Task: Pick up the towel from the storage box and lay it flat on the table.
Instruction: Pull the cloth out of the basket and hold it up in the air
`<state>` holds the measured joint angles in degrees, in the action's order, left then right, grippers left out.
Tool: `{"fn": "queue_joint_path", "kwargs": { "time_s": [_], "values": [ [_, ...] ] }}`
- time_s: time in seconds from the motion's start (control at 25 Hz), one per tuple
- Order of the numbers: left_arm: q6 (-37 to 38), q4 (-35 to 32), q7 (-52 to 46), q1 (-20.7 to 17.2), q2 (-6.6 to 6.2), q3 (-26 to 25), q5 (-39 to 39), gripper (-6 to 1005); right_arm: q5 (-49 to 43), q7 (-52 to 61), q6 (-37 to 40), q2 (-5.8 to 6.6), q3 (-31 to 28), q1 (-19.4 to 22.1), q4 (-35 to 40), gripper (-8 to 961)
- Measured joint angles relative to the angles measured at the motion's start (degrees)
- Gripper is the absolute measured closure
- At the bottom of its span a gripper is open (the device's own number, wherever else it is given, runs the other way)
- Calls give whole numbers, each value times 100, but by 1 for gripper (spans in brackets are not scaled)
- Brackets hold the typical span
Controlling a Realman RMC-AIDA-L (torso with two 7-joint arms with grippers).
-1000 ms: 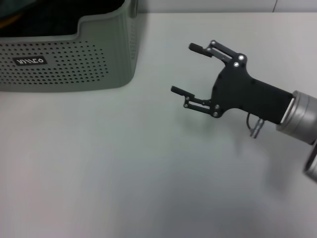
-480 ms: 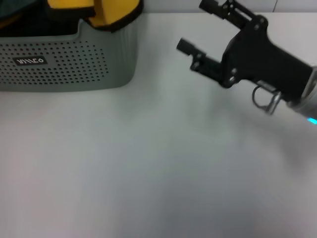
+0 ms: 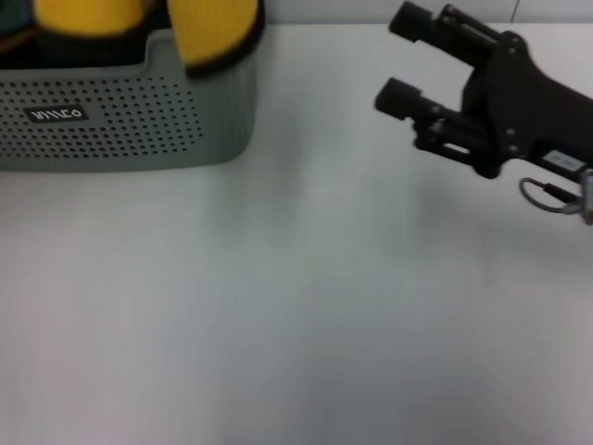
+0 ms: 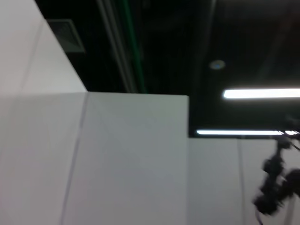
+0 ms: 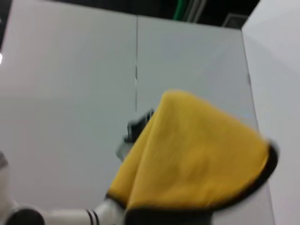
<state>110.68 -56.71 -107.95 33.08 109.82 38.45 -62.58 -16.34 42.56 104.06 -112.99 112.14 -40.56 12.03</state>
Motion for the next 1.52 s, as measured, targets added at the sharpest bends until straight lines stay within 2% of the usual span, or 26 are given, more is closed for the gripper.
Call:
{"fn": "queue_joint_path", "kwargs": {
  "time_s": [0.04,0.12,0.32,0.48,0.64,0.8,1.16,1.52],
  "values": [
    [340,148,129,62,-93,27,-106,961,4,59,131,26,-37,19,10,265],
    [537,226,390,95,-156,168,-269,961,10,337,418,121,-183,71,16,266],
    [588,250,1740,18,-381,1393,-493,961,-7,1704,668,458,-277,161,-71,269],
    [586,275,2083,-31,-360,1597,-498,960,-60,2607,849,710,-250,132,-166,272],
    [586,260,2262,-21,-278,1622,-510,960,-249,3065,1121,860,-255,130,-172,281],
    [586,237,2392,37,-224,1621,-478,960,-570,3404,1330,879,-265,94,-180,285],
    [585,218,2478,207,-120,1627,-410,959,-694,3610,1026,708,-253,24,-297,292],
    [587,218,2531,225,-94,1621,-400,958,-748,3627,966,654,-250,0,-301,332]
  ]
}}
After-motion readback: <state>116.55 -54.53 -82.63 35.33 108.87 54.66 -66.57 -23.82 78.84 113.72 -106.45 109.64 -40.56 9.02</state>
